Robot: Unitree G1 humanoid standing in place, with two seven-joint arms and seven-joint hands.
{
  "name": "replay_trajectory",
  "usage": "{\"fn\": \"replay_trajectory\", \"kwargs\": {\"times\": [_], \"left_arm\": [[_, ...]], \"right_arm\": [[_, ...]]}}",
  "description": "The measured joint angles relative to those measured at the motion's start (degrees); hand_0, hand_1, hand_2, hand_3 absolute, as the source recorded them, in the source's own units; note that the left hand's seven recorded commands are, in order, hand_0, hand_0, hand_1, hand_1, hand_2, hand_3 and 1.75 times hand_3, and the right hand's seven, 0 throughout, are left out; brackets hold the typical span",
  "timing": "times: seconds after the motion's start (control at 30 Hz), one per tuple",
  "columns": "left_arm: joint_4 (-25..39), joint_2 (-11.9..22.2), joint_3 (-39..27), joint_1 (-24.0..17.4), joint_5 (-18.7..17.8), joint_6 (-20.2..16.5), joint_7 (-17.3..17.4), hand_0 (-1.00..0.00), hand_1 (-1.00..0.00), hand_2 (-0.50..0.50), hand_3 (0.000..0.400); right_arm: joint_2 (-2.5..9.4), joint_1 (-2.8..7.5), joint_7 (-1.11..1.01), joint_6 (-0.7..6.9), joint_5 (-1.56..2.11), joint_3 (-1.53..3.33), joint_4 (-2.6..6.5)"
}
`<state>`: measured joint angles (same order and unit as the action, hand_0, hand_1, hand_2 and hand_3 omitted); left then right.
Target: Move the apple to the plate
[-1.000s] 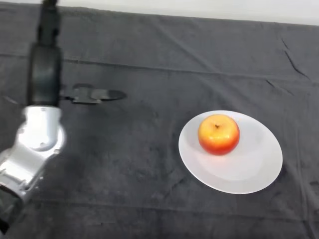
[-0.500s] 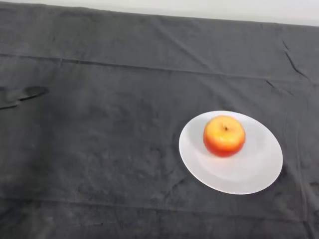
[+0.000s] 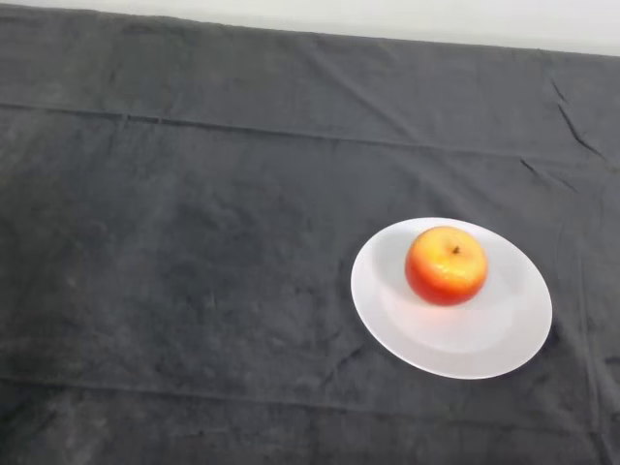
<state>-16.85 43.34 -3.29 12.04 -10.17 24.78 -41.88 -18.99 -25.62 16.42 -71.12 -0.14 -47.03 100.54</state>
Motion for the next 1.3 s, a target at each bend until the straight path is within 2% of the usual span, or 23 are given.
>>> {"fn": "replay_trajectory", "kwargs": {"times": [0.57,0.8,1.3], "left_arm": [[0.0,-2.0,-3.0,0.1,4.4,-1.1,0.2,0.0,0.0,0.0,0.0],[0.0,-3.3,-3.9,0.1,5.7,-1.2,1.4,0.0,0.0,0.0,0.0],[0.0,-5.2,-6.4,0.1,7.1,-2.3,3.3,0.0,0.0,0.0,0.0]], "right_arm": [[0.01,0.01,0.0,0.0,0.01,0.04,-0.01],[0.02,0.0,0.0,0.0,0.01,0.06,-0.01],[0.04,0.0,0.0,0.0,0.06,0.08,-0.01]]}}
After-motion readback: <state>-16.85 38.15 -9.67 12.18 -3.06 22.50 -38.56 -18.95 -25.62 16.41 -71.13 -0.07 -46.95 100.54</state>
